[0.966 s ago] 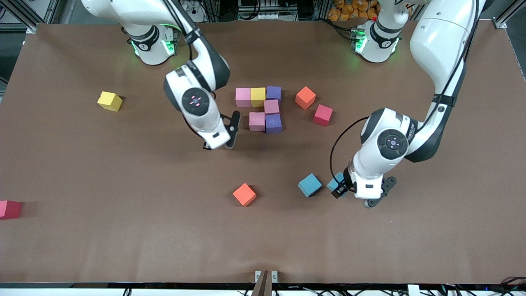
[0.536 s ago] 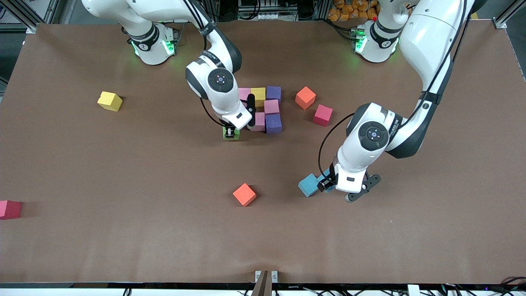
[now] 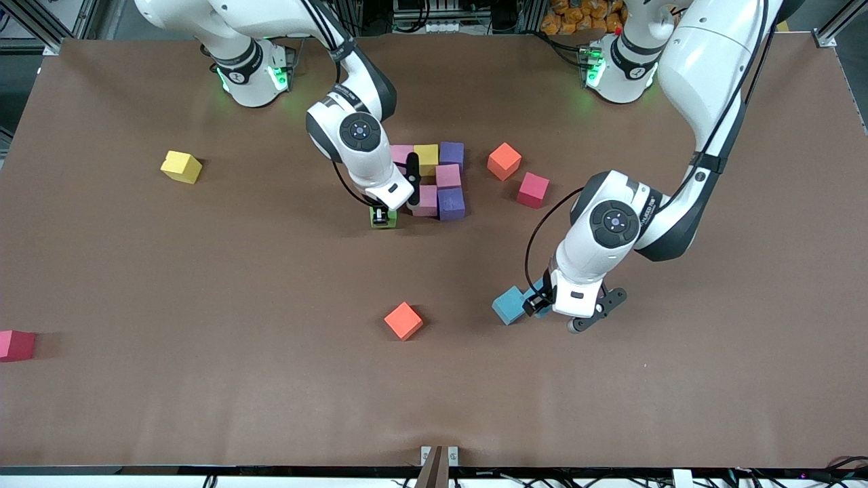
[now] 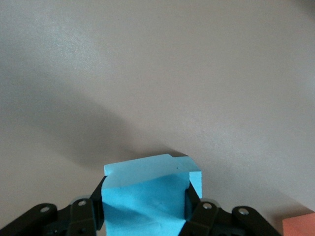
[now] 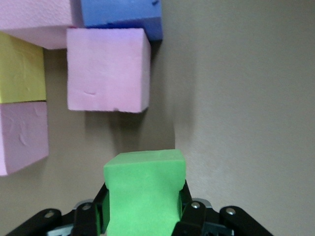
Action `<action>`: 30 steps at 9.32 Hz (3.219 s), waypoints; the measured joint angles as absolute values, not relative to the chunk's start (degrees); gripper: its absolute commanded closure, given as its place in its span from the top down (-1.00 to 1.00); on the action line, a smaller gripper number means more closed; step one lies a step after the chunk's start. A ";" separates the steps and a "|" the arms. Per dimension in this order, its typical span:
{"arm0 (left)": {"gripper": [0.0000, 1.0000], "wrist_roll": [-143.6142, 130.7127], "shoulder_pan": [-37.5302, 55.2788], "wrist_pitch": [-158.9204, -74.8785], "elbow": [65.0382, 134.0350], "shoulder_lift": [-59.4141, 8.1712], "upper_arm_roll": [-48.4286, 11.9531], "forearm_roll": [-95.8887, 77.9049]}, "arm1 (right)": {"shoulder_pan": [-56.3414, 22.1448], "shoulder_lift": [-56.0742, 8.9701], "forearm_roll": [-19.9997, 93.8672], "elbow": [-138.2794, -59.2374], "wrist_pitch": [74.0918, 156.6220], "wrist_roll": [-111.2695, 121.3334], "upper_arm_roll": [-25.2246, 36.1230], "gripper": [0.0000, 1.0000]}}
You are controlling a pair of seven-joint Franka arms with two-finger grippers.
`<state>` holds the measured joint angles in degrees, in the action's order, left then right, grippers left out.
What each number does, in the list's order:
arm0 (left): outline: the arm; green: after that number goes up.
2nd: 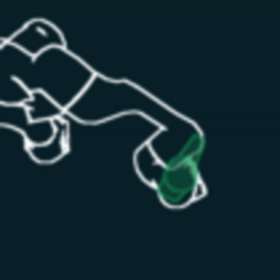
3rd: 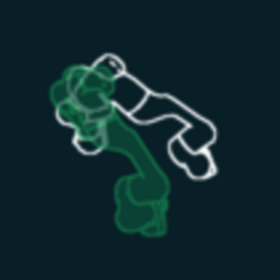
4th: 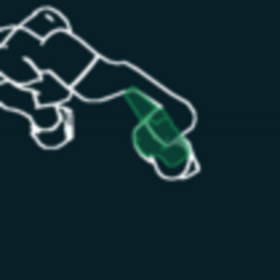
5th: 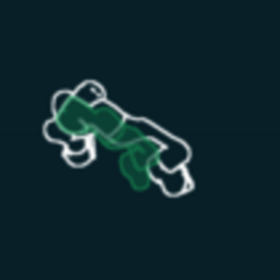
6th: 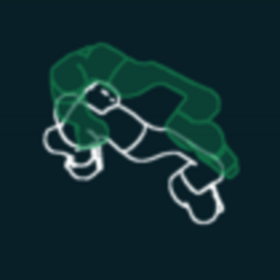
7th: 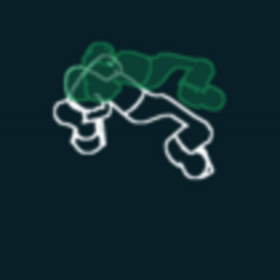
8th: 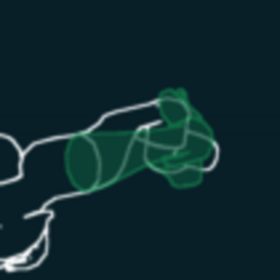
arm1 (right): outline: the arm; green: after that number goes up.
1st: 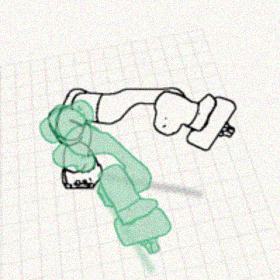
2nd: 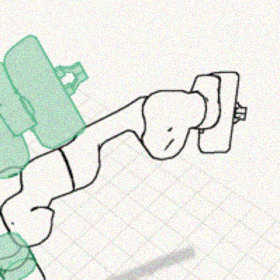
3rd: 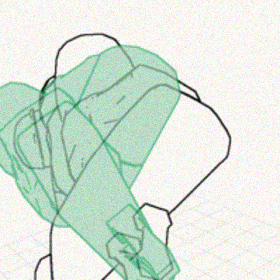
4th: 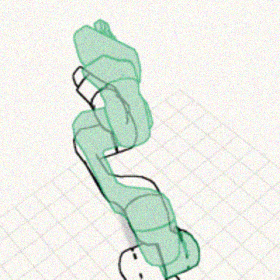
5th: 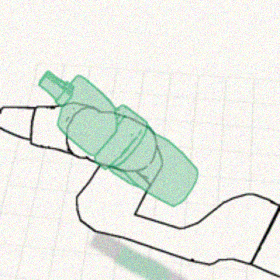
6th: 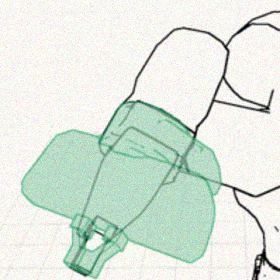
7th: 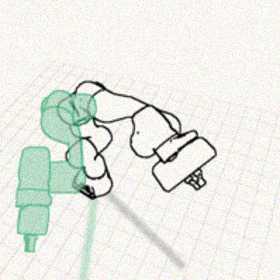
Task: Form number 2 with 11 blocks
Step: 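Lower the green cube beside the pink cubes and open the right gripper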
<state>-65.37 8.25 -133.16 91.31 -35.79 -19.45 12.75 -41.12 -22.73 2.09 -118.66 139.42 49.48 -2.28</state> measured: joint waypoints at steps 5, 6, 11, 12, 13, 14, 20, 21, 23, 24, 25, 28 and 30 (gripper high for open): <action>-1.00 -65.37 8.23 -133.28 91.31 -35.79 -19.43 12.75 | -41.15 -22.52 5.44 -123.43 146.61 49.49 -4.18 -1.00; -1.00 -65.37 8.23 -133.30 91.31 -35.79 -19.43 12.75 | -41.16 -22.51 5.47 -123.44 146.78 49.49 -4.63 -1.00; -1.00 -65.37 8.23 -133.32 91.38 -35.79 -19.42 12.75 | -41.17 -22.50 6.58 -123.59 148.02 49.48 -5.56 -1.00; -1.00 -65.37 8.23 -133.32 91.38 -35.79 -19.41 12.75 | -41.17 -22.50 6.67 -123.65 148.02 49.48 -5.56 -1.00; -1.00 -65.37 8.23 -133.32 91.39 -35.79 -19.41 12.75 | -41.17 -22.50 6.94 -123.68 148.02 49.48 -5.56 -1.00; -1.00 -65.37 8.23 -133.32 91.42 -35.79 -19.41 12.75 | -41.17 -22.50 7.48 -123.69 148.02 49.48 -5.57 -1.00; -1.00 -65.37 8.23 -133.32 91.46 -35.80 -19.41 12.75 | -41.17 -22.50 7.76 -123.69 148.04 49.48 -5.55 -1.00; -1.00 -65.37 8.23 -133.32 91.47 -35.80 -19.41 12.75 | -41.17 -22.50 7.76 -123.69 148.04 49.48 -5.52 -1.00; -1.00 -65.37 8.23 -133.32 91.47 -35.80 -19.41 12.75 | -41.17 -22.50 7.76 -123.69 148.04 49.48 -5.48 -1.00; -1.00 -65.37 8.23 -133.32 91.47 -35.80 -19.41 12.75 | -41.17 -22.50 7.76 -123.69 148.05 49.48 -5.46 -1.00; -1.00 -65.37 8.23 -133.32 91.48 -35.80 -19.41 12.75 | -41.17 -22.50 7.76 -123.70 148.25 49.48 -5.44 -1.00; -1.00 -65.37 8.23 -133.32 91.48 -35.80 -19.41 12.75 | -41.17 -22.51 7.76 -123.79 148.99 49.49 -5.42 -0.44; -1.00 -65.37 8.23 -133.32 91.49 -35.80 -19.41 12.75 | -41.17 -22.51 7.76 -123.83 149.01 49.49 -5.42 -0.28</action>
<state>-65.37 8.23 -133.32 91.49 -35.80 -19.41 12.75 -41.17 -22.51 7.76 -123.83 149.01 49.49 -5.42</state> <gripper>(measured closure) 0.392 0.445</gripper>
